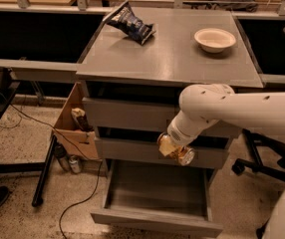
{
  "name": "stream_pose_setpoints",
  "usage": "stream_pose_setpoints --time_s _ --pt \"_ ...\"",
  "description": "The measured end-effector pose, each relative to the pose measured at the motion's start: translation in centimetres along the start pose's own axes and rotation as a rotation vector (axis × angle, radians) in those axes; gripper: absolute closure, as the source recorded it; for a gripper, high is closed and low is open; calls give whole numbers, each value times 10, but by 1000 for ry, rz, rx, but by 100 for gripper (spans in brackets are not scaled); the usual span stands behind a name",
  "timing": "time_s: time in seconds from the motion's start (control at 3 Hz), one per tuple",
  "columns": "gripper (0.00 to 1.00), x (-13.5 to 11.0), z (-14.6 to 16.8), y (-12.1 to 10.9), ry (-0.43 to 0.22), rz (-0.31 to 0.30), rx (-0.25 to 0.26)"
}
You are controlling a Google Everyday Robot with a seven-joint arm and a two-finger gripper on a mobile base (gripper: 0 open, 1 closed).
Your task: Pick orange can from bottom drawer and place on counter
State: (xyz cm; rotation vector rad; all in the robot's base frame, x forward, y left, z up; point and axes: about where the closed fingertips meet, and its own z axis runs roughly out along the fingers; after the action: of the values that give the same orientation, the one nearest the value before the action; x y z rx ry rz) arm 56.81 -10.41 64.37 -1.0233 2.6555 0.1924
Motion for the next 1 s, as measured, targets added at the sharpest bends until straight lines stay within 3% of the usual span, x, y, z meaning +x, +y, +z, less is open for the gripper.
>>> stream_pose_setpoints --time_s 0.33,0.67,1.0 --pt "100 3 -1 -6 -42 20 -15" --pt "100 23 -27 -15 -96 55 0" --pt "100 31 -66 -20 -129 61 52"
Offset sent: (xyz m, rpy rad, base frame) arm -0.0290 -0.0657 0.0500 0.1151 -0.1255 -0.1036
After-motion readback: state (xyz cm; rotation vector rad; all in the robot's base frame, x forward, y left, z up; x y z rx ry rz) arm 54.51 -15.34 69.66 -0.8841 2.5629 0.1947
